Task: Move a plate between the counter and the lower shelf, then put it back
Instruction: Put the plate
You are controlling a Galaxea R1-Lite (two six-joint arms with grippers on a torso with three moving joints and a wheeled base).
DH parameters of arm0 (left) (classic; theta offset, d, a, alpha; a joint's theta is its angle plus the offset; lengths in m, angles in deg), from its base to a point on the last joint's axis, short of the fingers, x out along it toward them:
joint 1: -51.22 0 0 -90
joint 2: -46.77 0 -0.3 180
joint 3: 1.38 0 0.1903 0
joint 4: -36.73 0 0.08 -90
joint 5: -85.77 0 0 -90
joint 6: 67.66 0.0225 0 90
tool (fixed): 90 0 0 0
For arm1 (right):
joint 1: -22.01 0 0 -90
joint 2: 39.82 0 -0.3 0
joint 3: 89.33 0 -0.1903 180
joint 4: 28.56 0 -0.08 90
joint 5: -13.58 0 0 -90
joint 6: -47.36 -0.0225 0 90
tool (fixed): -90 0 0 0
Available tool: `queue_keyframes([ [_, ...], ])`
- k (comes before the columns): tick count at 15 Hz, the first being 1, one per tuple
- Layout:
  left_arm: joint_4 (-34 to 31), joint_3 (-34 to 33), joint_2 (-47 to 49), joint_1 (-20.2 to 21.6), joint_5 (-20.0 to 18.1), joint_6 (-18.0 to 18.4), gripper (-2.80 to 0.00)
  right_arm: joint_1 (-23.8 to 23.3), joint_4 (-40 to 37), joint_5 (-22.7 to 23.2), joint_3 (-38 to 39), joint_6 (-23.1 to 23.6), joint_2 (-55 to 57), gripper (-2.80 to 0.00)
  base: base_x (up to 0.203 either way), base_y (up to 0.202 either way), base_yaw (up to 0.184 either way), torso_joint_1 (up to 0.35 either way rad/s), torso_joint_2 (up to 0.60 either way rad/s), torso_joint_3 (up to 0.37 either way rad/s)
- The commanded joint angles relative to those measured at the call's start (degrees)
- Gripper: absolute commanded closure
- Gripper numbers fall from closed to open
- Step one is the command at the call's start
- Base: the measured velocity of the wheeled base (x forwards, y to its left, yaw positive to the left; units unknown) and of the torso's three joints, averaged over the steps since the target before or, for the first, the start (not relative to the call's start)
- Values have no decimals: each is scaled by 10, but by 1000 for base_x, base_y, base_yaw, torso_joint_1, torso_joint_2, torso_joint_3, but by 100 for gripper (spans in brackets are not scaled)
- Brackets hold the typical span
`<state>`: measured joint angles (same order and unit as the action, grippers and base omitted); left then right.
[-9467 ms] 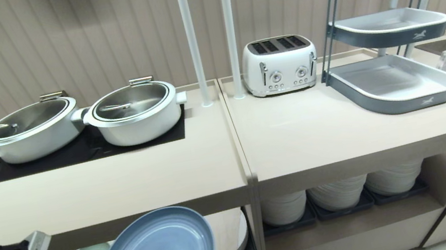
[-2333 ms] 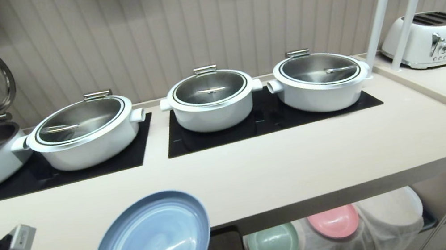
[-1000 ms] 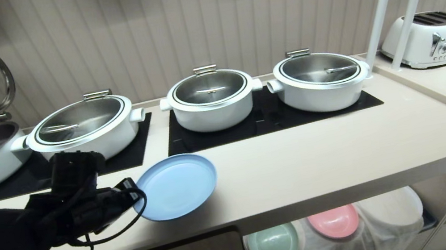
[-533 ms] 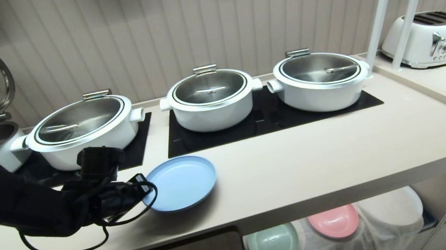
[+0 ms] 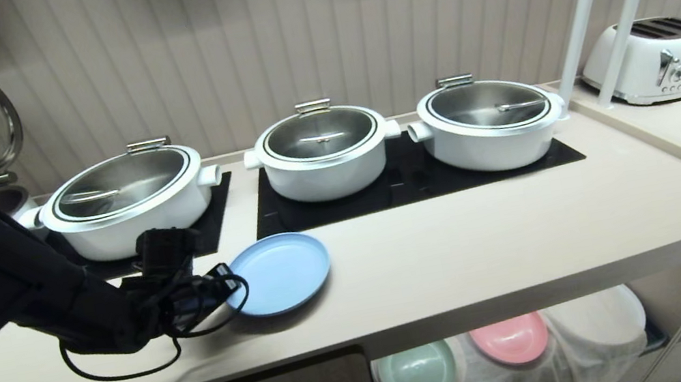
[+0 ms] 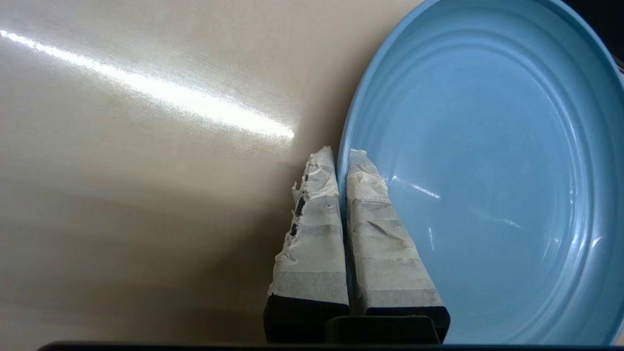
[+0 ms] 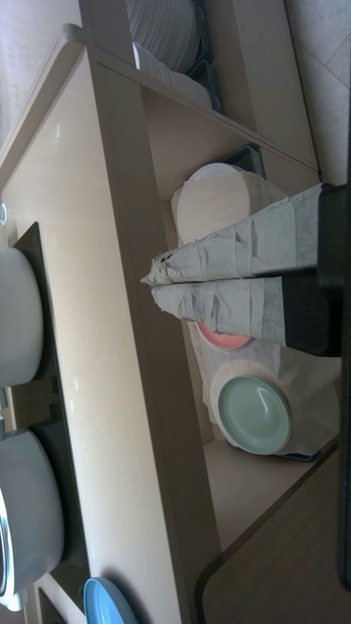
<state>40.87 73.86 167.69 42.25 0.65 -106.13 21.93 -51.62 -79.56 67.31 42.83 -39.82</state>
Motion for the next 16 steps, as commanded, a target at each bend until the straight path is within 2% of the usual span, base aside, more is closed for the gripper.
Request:
queue_keyframes([
  [1,3,3,17,0,0,-2,0,0,0,0,0,0,0,0,0,0,0,0,0,0],
  [9,3,3,22,-2,0,-1,0,1,0,0,0,0,0,0,0,0,0,0,0,0],
  [10,3,3,21,-3,0,-1,-280,0,0,0,0,0,0,0,0,0,0,0,0,0],
  [16,4,14,21,1,0,-4,-280,0,0,0,0,0,0,0,0,0,0,0,0,0],
])
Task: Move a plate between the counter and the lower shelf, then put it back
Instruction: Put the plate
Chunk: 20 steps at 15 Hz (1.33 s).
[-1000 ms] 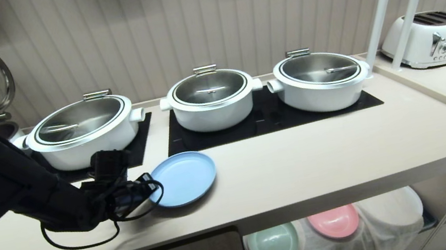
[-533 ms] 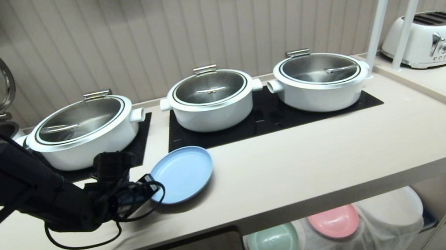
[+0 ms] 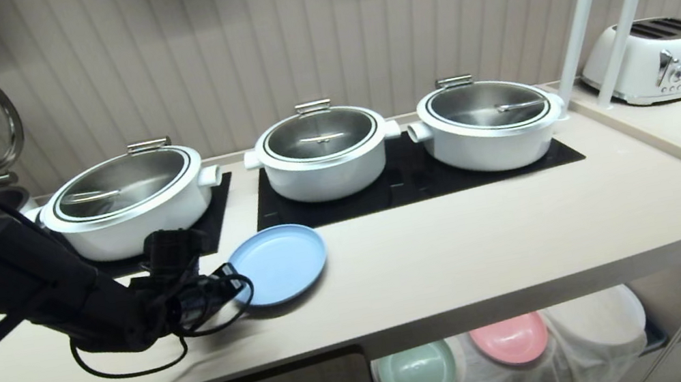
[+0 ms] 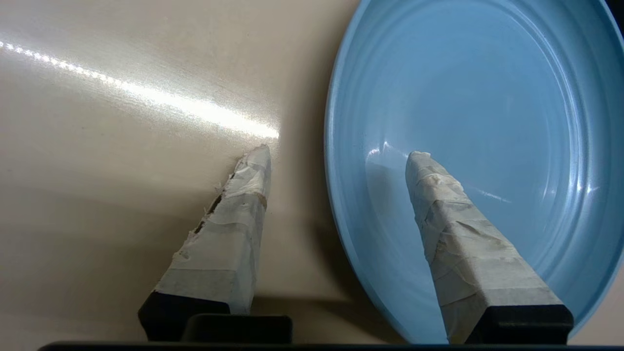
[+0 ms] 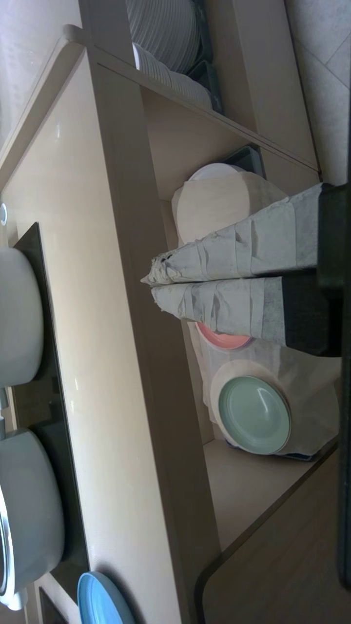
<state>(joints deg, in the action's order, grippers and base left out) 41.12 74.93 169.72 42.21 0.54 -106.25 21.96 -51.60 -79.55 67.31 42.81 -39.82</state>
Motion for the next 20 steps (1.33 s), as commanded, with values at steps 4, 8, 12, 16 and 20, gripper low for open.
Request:
queue_keyframes([
  [4,12,8,-2,2,2,-1,-280,0,0,0,0,0,0,0,0,0,0,0,0,0],
  [8,12,5,-7,1,2,0,-280,0,0,0,0,0,0,0,0,0,0,0,0,0],
  [12,12,4,-15,1,2,0,-280,0,0,0,0,0,0,0,0,0,0,0,0,0],
  [16,12,3,-33,0,2,-1,-280,0,0,0,0,0,0,0,0,0,0,0,0,0],
  [20,12,3,-46,-1,2,-1,-280,0,0,0,0,0,0,0,0,0,0,0,0,0],
])
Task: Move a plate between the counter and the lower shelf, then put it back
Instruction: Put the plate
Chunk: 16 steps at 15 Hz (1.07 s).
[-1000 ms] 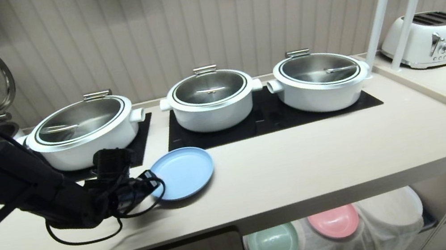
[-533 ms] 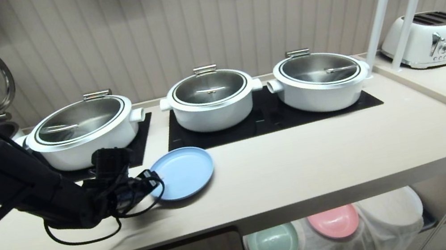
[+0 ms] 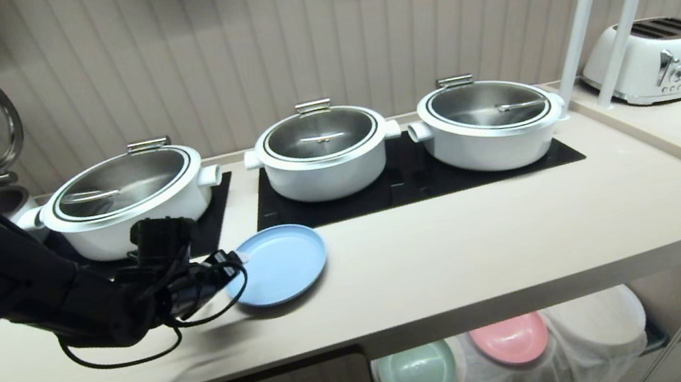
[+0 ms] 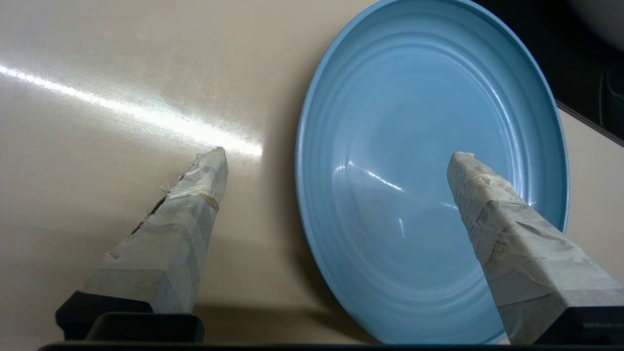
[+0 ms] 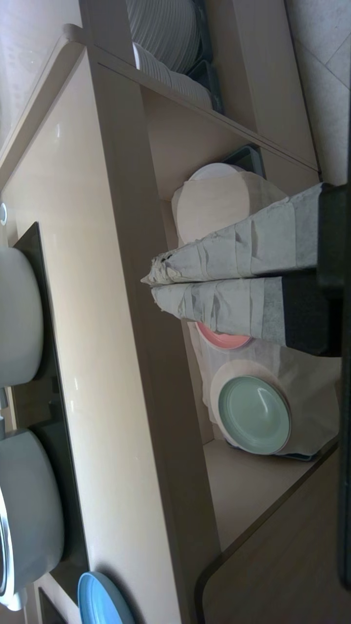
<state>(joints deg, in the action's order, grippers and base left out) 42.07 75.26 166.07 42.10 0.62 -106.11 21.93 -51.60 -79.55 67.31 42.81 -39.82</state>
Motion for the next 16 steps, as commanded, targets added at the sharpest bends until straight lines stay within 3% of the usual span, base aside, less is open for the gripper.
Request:
queue_keyframes([
  [1,2,-1,-12,0,1,-2,-280,1,0,0,0,0,0,0,0,0,0,0,0,0],
  [7,7,-17,-22,-1,1,-2,-280,0,0,0,0,0,0,0,0,0,0,0,0,0],
  [8,8,-20,-26,-1,2,-1,0,1,0,0,0,0,0,0,0,0,0,0,0,0],
  [16,14,-50,-51,-1,1,0,0,0,0,0,0,0,0,0,0,0,0,0,0,0],
])
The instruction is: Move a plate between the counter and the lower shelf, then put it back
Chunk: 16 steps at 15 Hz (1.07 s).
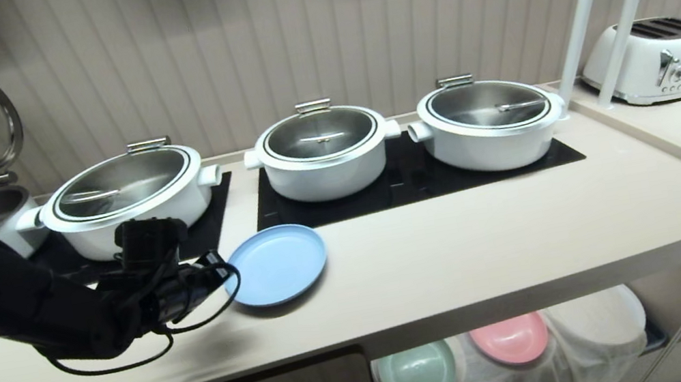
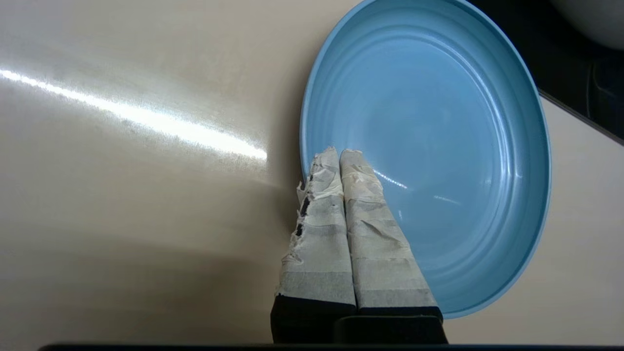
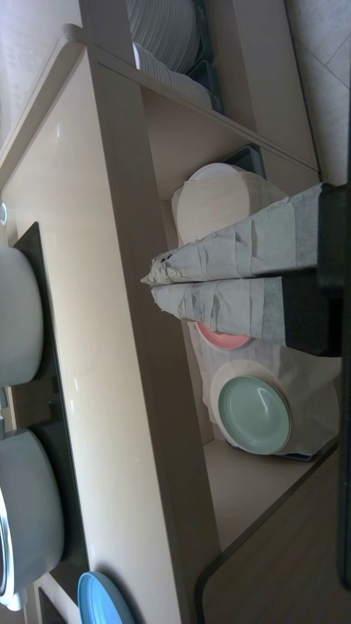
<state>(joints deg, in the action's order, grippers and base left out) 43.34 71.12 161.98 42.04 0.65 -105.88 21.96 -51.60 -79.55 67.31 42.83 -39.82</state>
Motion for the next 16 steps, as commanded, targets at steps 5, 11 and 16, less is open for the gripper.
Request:
queue_keyframes([
  [5,4,-47,-36,11,2,-3,0,0,0,0,0,0,0,0,0,0,0,0,0,0],
  [11,4,-96,-81,11,1,-4,0,0,0,0,0,0,0,0,0,0,0,0,0,0],
  [16,4,-144,-146,14,0,-2,0,0,0,0,0,0,0,0,0,0,0,0,0,0],
])
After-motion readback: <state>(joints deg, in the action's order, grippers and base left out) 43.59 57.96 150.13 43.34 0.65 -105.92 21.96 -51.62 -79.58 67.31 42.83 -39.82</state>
